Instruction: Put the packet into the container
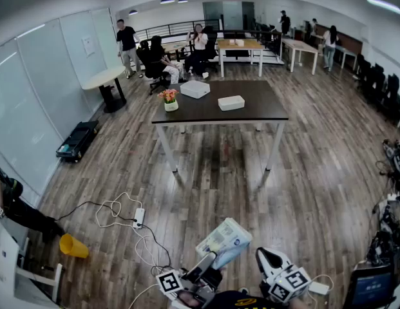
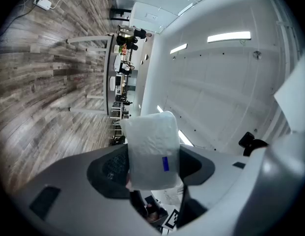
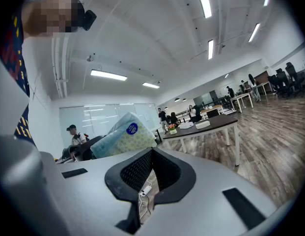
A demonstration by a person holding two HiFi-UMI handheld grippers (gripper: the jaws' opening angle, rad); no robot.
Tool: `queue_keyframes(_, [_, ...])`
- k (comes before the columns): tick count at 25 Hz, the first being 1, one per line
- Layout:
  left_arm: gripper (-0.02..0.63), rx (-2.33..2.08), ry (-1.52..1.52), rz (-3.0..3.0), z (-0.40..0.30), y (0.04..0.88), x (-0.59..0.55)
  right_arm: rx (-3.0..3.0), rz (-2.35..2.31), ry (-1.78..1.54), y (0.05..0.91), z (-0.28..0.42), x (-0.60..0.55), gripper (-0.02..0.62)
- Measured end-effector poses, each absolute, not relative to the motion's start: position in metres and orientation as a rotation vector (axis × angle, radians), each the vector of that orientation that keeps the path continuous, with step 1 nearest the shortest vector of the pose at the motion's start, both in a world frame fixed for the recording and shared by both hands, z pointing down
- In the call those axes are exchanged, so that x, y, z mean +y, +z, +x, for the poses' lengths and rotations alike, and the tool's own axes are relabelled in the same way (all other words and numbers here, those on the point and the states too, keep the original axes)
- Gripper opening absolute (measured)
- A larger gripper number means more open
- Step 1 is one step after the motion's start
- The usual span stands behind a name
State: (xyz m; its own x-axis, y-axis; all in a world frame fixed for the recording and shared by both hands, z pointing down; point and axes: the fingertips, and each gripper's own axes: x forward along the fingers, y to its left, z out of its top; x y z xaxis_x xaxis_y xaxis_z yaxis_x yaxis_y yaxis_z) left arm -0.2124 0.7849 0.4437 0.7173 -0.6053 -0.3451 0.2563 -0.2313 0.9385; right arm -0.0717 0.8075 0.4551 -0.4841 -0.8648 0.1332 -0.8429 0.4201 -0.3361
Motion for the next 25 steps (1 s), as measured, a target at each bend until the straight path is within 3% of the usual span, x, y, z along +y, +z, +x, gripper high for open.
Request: queue_keyframes(25, [0.264,-0.370,-0.757,1.624,-0.151,0.458,0.787,2.458,-1.544,-0.526,0.446,0.000,0.824,0.014])
